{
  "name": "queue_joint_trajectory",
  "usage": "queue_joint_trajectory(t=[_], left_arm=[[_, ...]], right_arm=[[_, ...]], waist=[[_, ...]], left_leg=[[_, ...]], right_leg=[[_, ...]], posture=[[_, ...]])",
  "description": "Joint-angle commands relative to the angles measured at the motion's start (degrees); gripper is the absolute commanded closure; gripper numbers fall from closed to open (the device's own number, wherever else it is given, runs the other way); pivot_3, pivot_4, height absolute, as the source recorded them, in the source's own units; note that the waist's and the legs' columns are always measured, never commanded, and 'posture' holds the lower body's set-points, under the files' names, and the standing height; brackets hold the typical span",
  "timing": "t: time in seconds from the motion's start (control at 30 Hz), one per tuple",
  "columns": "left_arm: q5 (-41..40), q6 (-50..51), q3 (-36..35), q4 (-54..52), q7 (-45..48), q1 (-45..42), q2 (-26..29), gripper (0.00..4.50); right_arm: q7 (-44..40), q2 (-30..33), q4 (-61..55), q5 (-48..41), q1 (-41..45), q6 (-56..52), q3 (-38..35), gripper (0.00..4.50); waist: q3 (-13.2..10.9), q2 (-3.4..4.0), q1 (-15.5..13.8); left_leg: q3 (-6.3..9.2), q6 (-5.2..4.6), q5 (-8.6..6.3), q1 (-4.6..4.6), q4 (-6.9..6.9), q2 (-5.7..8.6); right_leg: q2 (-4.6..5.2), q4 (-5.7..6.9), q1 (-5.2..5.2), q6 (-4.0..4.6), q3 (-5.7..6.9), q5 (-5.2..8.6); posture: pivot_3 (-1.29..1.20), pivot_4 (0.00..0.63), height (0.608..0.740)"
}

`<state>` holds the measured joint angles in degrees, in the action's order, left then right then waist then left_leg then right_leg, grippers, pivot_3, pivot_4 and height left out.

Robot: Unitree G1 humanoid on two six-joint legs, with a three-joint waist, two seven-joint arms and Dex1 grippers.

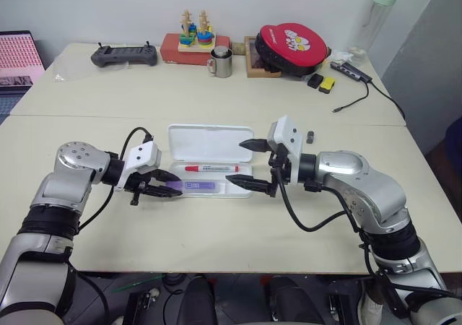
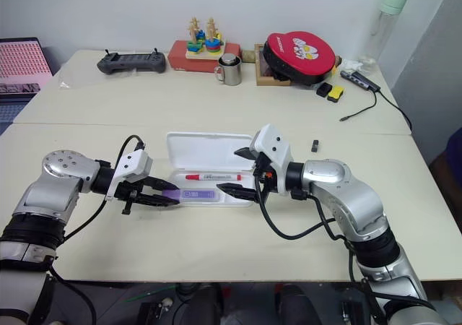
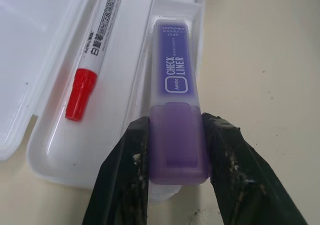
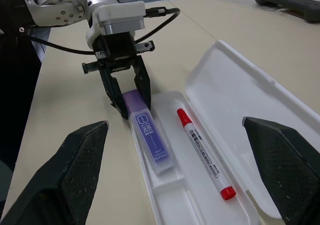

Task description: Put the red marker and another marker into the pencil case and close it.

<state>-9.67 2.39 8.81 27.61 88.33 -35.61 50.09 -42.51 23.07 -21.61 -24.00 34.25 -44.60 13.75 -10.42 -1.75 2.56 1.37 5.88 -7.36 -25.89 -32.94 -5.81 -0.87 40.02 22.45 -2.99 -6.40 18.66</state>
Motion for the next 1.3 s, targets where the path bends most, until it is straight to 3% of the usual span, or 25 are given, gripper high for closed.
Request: queue_joint_trajectory(t=[0.03, 0.33, 0.5, 0.7, 0.8, 0.97, 1.07, 1.3], left_arm=[[0.15, 1.52, -0.48, -1.21, -0.27, -1.46, -0.43, 1.87], [-5.33, 7.8, -3.74, -8.01, -1.73, -0.25, -2.96, 0.11], [-17.54, 22.06, -8.54, -23.16, -11.63, 2.01, -11.81, 0.05], [-16.89, 23.3, -8.95, -31.76, -30.95, 5.01, -25.78, 0.05], [-14.09, 21.92, -8.3, -31.66, -37.89, 4.68, -30.2, 0.05], [-13.77, 21.51, -6.65, -32.16, -40.15, 4.83, -32.54, 0.05], [-13.23, 20.51, -5.89, -31.57, -40.25, 4.86, -32.5, 0.0], [-13.44, 19.89, -5.87, -30.54, -40.03, 4.34, -32.16, 0.0]], right_arm=[[1.24, -0.45, 0.09, -0.01, 0.12, -0.15, -0.68, 0.0], [6.99, -1.57, 2.31, 0.26, -0.49, -0.8, -5.78, 0.0], [23.82, -4.38, 14.48, 10.53, 0.61, 4.36, -11.51, 0.0], [39.16, -9.1, 30.05, 17.63, 1.14, 7.97, -15.95, 0.0], [42.16, -10.4, 36.63, 19.08, 2.64, 11.94, -17.37, 0.0], [42.91, -11.16, 46.1, 19.89, 5.82, 17.94, -17.93, 0.0], [43.73, -11.83, 49.51, 18.7, 7.47, 20.26, -19.93, 0.52], [43.25, -11.95, 50.35, 18.54, 8.04, 21.03, -20.77, 2.33]], waist=[[0.0, 0.0, 0.0], [0.0, 0.0, -0.02], [0.01, -0.01, -0.21], [0.02, -0.03, -0.71], [0.02, -0.03, -0.58], [0.02, -0.02, -0.2], [0.02, -0.02, -0.15], [0.02, -0.01, -0.15]], left_leg=[[0.0, 0.0, 0.0, 0.0, 0.0, 0.0], [0.05, 0.0, 0.0, 0.01, -0.04, 0.0], [0.08, 0.0, 0.01, 0.01, -0.09, 0.01], [0.08, 0.0, 0.01, 0.05, -0.18, 0.05], [0.07, 0.0, 0.02, 0.06, -0.19, 0.08], [0.02, 0.0, 0.02, 0.11, -0.19, 0.1], [0.01, 0.0, 0.01, 0.12, -0.19, 0.11], [0.01, 0.0, 0.02, 0.11, -0.18, 0.12]], right_leg=[[0.0, 0.0, -0.01, 0.01, 0.0, 0.0], [0.0, 0.02, -0.07, 0.01, 0.06, -0.01], [0.01, 0.05, -0.12, 0.0, 0.09, -0.02], [0.02, 0.09, -0.17, -0.09, 0.02, -0.09], [0.03, 0.09, -0.2, -0.11, -0.02, -0.11], [0.03, 0.07, -0.21, -0.19, -0.12, -0.16], [0.03, 0.06, -0.22, -0.2, -0.12, -0.17], [0.03, 0.05, -0.22, -0.2, -0.12, -0.17]], posture=[[0.0, 0.15, 0.74], [0.0, 0.15, 0.74], [0.0, 0.15, 0.74], [0.0, 0.15, 0.74], [0.0, 0.15, 0.74], [0.0, 0.15, 0.74], [0.0, 0.15, 0.74], [0.0, 0.15, 0.74]])
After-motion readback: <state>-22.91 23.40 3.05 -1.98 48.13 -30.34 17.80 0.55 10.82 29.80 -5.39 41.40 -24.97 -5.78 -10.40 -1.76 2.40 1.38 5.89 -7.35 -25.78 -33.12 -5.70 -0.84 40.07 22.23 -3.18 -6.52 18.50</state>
